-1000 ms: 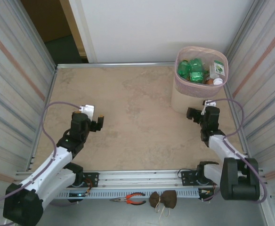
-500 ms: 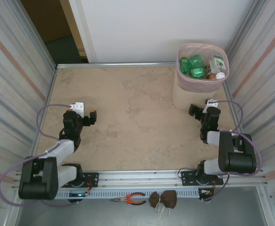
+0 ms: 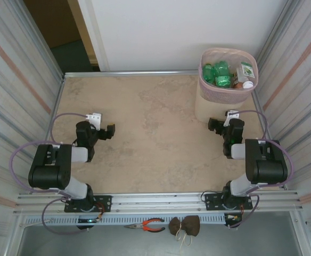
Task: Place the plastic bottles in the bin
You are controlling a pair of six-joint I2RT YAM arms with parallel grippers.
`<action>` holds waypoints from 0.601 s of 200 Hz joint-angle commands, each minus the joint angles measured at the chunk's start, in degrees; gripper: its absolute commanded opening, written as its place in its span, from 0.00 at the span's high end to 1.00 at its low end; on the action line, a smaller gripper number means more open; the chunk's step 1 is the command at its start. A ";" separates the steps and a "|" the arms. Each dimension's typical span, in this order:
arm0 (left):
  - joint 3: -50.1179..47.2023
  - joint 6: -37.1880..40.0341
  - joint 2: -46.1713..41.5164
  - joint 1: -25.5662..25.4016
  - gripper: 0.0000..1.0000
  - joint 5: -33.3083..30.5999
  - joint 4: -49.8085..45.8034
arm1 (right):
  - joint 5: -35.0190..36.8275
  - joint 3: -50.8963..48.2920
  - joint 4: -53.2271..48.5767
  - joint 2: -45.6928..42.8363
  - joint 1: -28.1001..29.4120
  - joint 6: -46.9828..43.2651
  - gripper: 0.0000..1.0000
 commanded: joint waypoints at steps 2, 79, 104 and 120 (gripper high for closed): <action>2.53 0.11 0.35 0.84 0.01 -0.17 0.85 | 1.27 1.41 -0.25 0.43 0.55 -1.62 0.01; 2.99 -0.90 0.09 -0.25 0.01 -5.76 -0.80 | 1.27 1.47 -0.50 0.37 0.65 -1.61 0.01; 2.98 -0.90 -0.06 -0.31 0.01 -5.77 -0.80 | 1.18 1.65 -0.66 0.52 0.49 -1.60 0.01; 2.98 -0.90 -0.05 -0.29 0.01 -5.78 -0.80 | 0.66 2.22 -1.11 0.87 0.32 -1.51 0.01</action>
